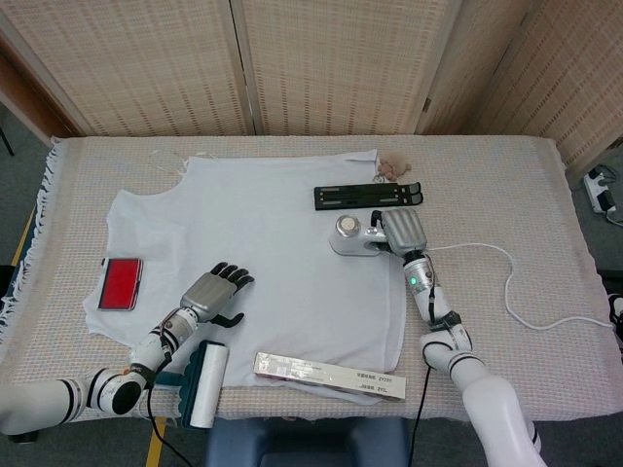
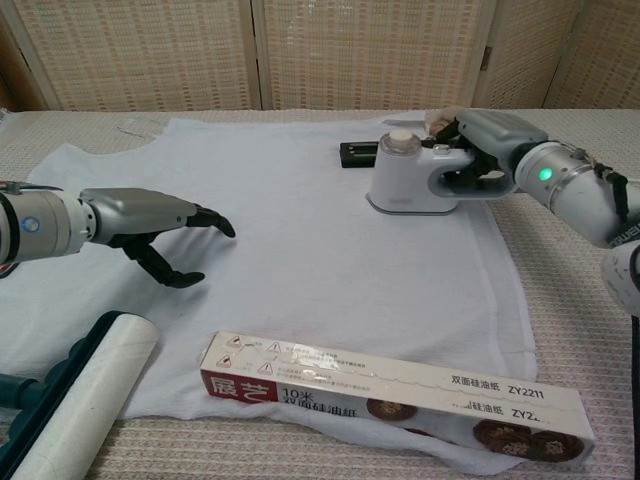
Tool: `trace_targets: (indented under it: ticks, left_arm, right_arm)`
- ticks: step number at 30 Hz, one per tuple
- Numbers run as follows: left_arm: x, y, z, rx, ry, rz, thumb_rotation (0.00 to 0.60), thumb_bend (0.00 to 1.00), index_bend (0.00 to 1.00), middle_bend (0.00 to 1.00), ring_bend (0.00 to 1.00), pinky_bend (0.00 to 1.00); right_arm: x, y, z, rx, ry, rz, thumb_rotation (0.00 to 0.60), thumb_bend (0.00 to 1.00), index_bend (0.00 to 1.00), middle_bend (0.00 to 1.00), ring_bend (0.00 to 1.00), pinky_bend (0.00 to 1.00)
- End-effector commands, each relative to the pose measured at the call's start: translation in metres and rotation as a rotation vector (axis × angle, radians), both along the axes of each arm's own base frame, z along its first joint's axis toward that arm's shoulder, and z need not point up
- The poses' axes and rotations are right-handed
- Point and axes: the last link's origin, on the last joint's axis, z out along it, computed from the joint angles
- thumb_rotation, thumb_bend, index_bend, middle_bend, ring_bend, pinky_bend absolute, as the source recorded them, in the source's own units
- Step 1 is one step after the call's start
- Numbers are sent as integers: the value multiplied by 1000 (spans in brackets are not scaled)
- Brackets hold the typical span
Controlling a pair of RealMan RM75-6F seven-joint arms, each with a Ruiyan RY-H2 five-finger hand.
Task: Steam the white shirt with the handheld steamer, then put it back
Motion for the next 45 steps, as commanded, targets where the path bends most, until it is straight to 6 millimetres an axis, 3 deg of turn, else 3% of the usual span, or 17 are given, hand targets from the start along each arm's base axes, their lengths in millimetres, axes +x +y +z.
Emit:
trace_targets:
  ticks: [1, 7, 17, 24, 26, 27, 30, 32, 34, 36, 40, 43, 45]
  left_arm:
    - [0, 0, 0, 1, 1, -2, 365, 442, 146, 104, 18, 0]
    - [2, -1, 4, 17, -34, 5, 365, 441, 146, 104, 18, 0]
    - [5, -13, 48, 113, -231, 5, 365, 428, 148, 104, 17, 0]
    - [1, -30, 58, 108, -257, -12, 374, 420, 149, 104, 17, 0]
    - [0, -33, 61, 115, -264, -12, 368, 420, 149, 104, 17, 0]
    - [0, -33, 62, 121, -266, -12, 367, 420, 149, 104, 18, 0]
    - [-4, -31, 68, 153, -279, -2, 369, 407, 148, 104, 17, 0]
    - [-7, -29, 73, 184, -295, 9, 367, 377, 149, 104, 17, 0]
    - [-12, -28, 78, 213, -303, 21, 367, 361, 149, 104, 18, 0]
    - [-20, -26, 85, 251, -304, 43, 368, 345, 150, 104, 19, 0]
    - [-38, -24, 99, 321, -280, 107, 378, 320, 146, 100, 19, 0]
    - [-58, -24, 113, 402, -226, 149, 491, 313, 124, 95, 20, 0]
    - [-68, -27, 120, 441, -222, 190, 560, 313, 124, 93, 21, 0]
  right_arm:
    - [-15, 0, 12, -21, 10, -20, 600, 863, 777, 803, 732, 921]
    - [-38, 9, 38, -66, -19, 10, 600, 862, 778, 802, 732, 920]
    - [-99, 54, 92, -77, -52, -2, 600, 861, 751, 799, 710, 921]
    - [-131, 80, 96, -18, -50, -113, 600, 634, 655, 734, 648, 919]
    - [-138, 83, 95, 0, -48, -143, 600, 564, 580, 691, 607, 861]
    - [-141, 85, 94, 12, -44, -155, 600, 489, 498, 639, 557, 784]
    - [-142, 87, 97, 32, -59, -168, 600, 183, 127, 360, 305, 465]
    - [-141, 89, 102, 41, -74, -164, 600, 50, 11, 187, 145, 317]
    - [-139, 93, 108, 43, -82, -155, 600, 0, 0, 38, 21, 180]
    - [-138, 98, 119, 40, -76, -140, 599, 0, 0, 0, 0, 121]
    - [-133, 112, 144, 12, -65, -104, 593, 0, 0, 0, 0, 109]
    - [-124, 128, 168, -32, -56, -74, 594, 0, 0, 4, 2, 118]
    - [-119, 139, 180, -81, -47, -45, 597, 28, 11, 76, 50, 187]
